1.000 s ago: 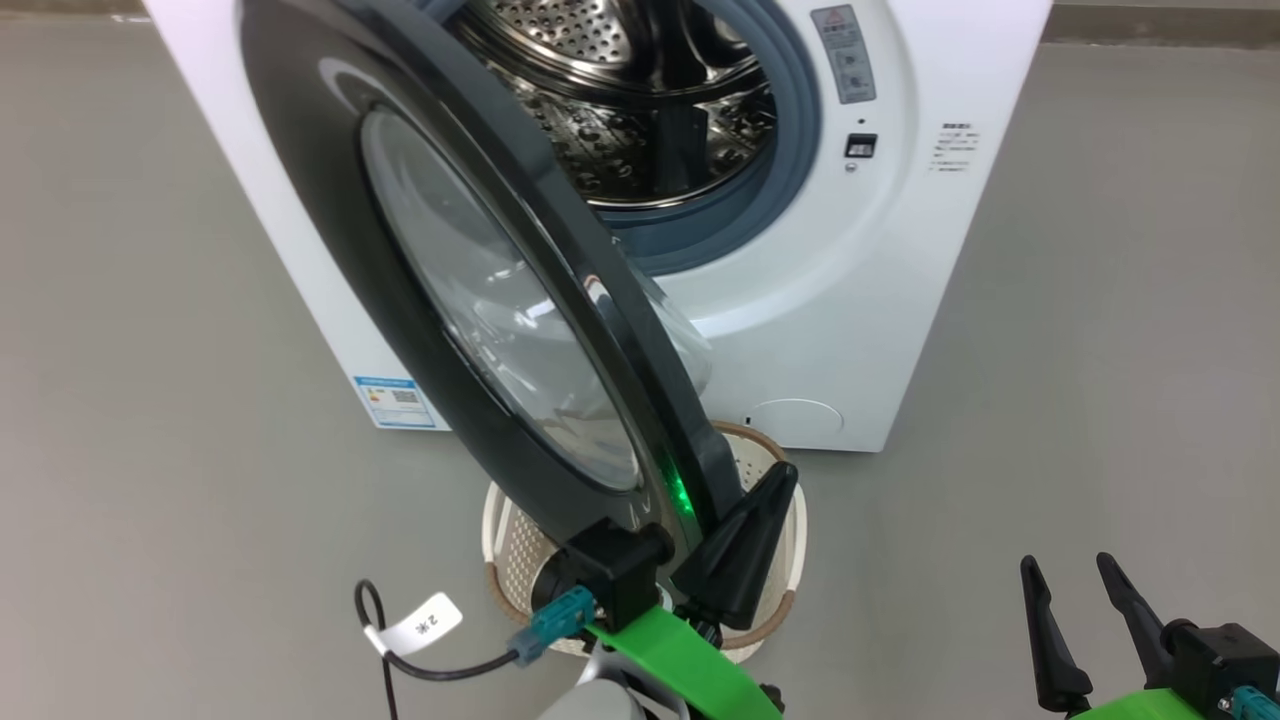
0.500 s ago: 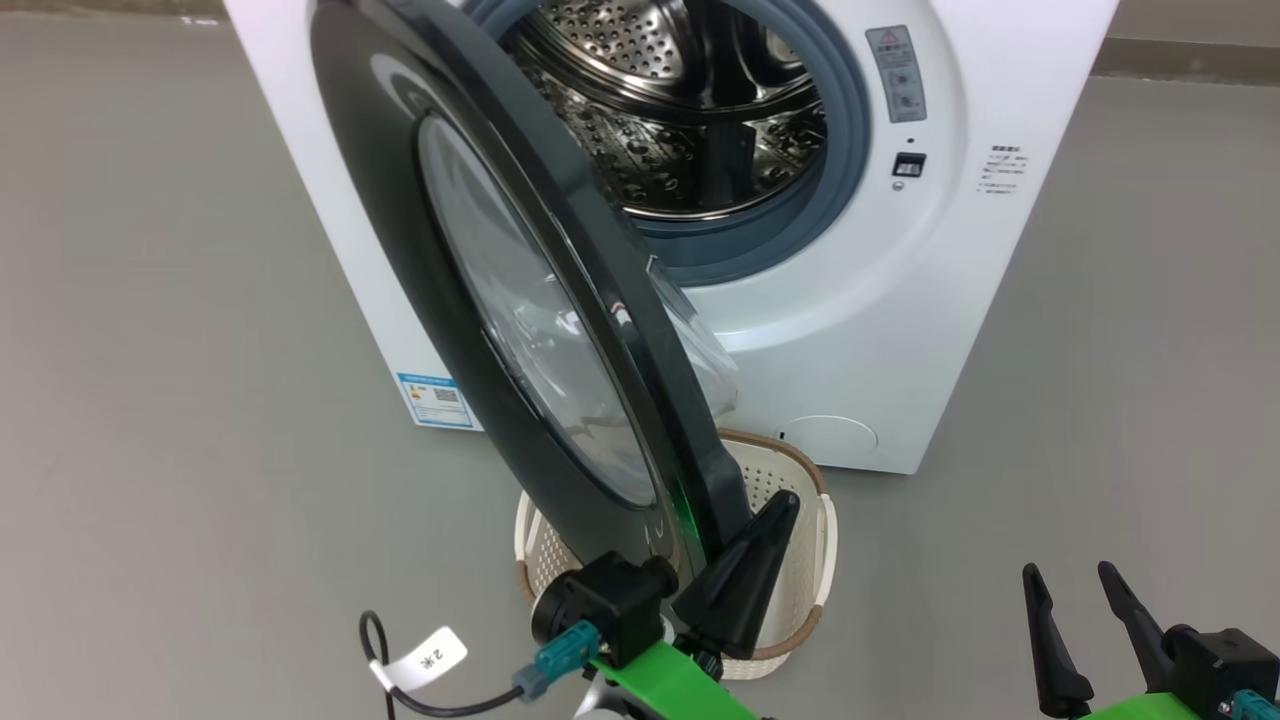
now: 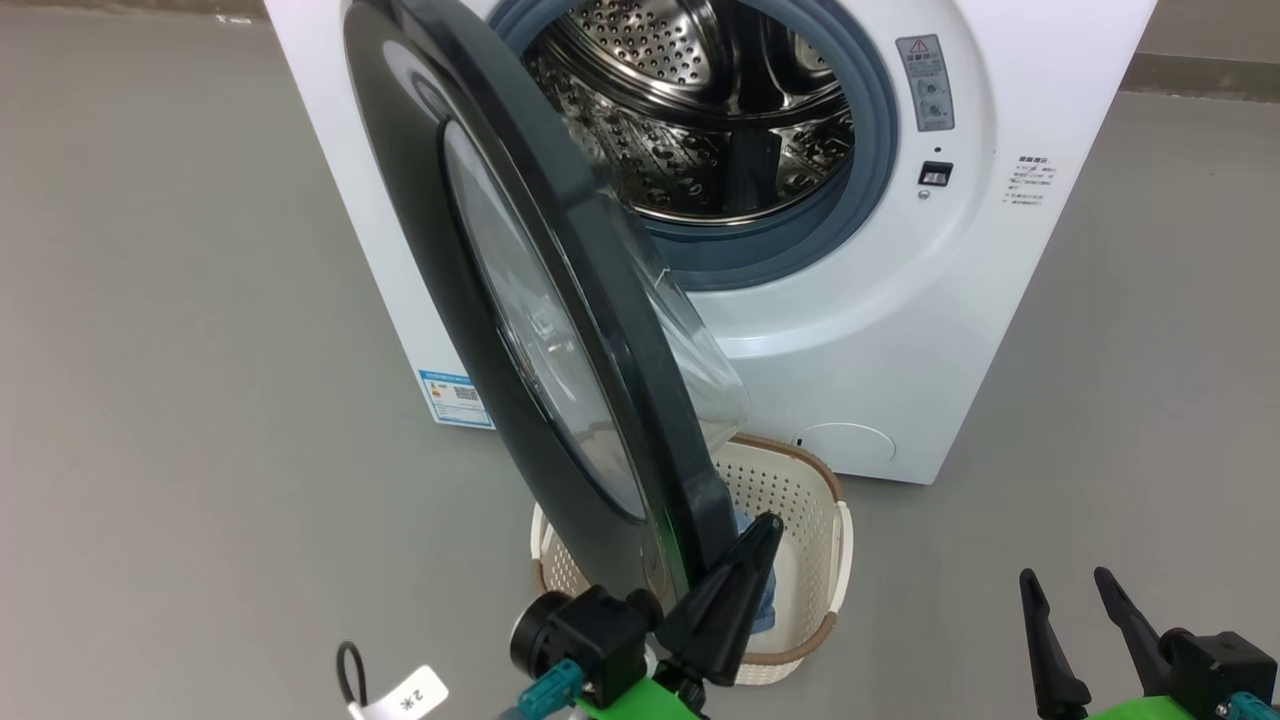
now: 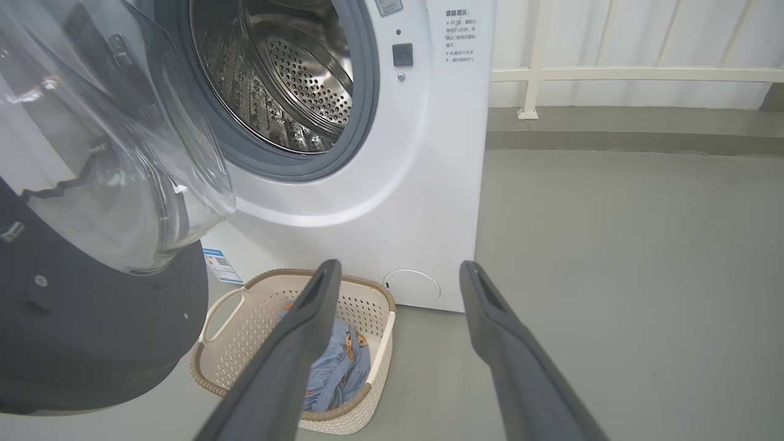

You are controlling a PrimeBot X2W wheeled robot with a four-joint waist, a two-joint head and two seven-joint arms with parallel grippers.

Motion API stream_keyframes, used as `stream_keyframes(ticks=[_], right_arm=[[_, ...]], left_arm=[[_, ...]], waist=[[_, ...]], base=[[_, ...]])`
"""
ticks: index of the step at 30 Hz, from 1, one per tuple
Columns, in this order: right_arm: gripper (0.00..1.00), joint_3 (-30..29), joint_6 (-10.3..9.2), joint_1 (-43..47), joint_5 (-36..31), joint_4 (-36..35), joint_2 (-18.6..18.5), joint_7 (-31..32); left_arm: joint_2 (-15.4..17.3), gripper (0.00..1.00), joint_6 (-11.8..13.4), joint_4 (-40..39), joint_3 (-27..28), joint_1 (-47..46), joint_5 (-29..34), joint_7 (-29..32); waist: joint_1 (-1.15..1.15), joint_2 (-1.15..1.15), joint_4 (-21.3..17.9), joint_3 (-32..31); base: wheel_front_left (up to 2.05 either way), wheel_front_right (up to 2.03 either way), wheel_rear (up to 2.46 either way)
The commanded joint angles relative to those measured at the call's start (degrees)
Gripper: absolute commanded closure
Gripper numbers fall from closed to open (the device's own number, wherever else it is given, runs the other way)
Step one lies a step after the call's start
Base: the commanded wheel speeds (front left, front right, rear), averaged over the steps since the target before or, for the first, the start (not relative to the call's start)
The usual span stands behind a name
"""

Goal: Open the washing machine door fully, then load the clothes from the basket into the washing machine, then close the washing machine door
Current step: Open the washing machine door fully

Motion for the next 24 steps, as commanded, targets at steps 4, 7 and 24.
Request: stream_keyframes(ticks=[4, 7, 24], right_arm=[[0.00, 1.4, 0.25, -1.4, 0.4, -1.0, -0.8, -0.3], [0.00, 1.2, 0.25, -1.5, 0.5, -0.8, -0.8, -0.1], [0.00, 1.1, 0.25, -1.5, 0.5, 0.0, -0.8, 0.2]], left_arm=[[3.4, 1.00, 2.1, -0.5, 4.9, 0.0, 0.8, -0.3], [3.5, 1.00, 2.1, -0.9, 4.9, 0.2, 0.7, -0.3], [5.3, 1.00, 3.6, -3.8, 4.7, 2.3, 2.8, -0.3]], waist=[[0.00, 0.00, 0.3, 0.3], [0.00, 0.00, 0.6, 0.5], [0.00, 0.00, 3.2, -0.4]], base=[[0.00, 0.00, 0.00], [0.00, 0.00, 0.00], [0.00, 0.00, 0.00]])
